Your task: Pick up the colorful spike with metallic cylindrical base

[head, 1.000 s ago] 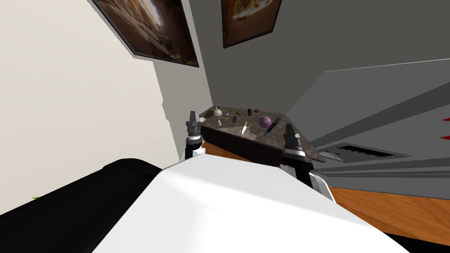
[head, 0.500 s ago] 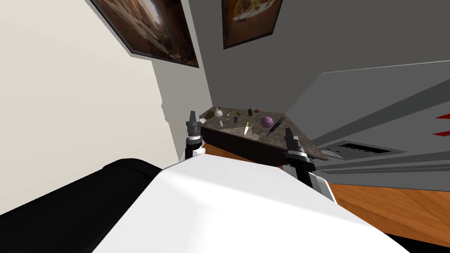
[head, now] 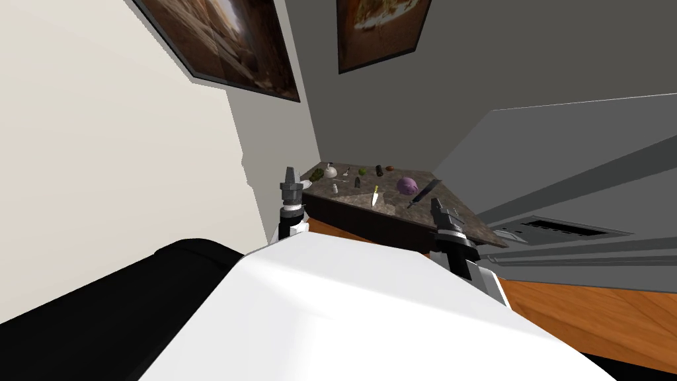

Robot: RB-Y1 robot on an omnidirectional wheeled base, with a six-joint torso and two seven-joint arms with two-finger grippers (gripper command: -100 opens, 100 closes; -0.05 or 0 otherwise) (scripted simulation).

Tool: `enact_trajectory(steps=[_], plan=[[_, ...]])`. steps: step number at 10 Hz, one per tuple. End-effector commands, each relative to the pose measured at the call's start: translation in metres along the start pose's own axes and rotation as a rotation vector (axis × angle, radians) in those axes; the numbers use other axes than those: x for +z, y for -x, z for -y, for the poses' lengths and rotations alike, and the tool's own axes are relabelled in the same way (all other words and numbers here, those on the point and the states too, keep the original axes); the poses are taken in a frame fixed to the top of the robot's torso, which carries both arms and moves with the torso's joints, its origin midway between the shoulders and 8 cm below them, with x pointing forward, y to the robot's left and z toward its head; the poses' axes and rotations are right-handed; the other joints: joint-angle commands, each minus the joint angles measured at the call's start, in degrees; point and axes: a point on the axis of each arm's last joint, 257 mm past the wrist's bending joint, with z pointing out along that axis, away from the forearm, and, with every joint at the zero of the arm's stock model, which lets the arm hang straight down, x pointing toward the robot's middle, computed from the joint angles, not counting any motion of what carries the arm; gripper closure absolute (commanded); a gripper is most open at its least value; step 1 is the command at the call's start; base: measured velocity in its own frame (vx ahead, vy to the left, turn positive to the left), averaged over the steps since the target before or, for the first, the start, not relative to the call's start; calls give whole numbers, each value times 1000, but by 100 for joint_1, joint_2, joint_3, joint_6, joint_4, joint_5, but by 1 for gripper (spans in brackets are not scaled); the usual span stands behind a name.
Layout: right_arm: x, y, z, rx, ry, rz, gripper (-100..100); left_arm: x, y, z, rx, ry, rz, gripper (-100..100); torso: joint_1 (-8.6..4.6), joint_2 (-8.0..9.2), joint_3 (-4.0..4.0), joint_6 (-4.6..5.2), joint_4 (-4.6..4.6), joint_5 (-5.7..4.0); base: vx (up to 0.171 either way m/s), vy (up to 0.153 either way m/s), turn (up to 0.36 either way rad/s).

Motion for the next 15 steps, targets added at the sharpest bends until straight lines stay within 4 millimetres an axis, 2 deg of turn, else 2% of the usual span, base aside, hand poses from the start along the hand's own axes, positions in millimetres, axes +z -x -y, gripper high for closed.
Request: enact_trajectory(steps=[1,9,13,14,15], plan=[[2,-6,21,-73,-45,-18,-100,0,0,0,0,0,0,0,0,0,0,0,0,0,81,83,-1],[4,-23,101,-368,-215,-111,-100,0,0,0,0,0,0,0,-14,-9,-5,0,-2,-3,90,60,18],[3,-25,130,-477,-271,-151,-100,0,0,0,0,0,0,0,-18,10,5,0,2,-3,61,44,14],[3,-26,126,-455,-261,-143,-100,0,0,0,0,0,0,0,-18,12,6,0,2,-4,23,20,2],[3,-26,127,-461,-263,-145,0,0,0,0,0,0,0,0,-25,22,12,1,4,-4,0,0,0]])
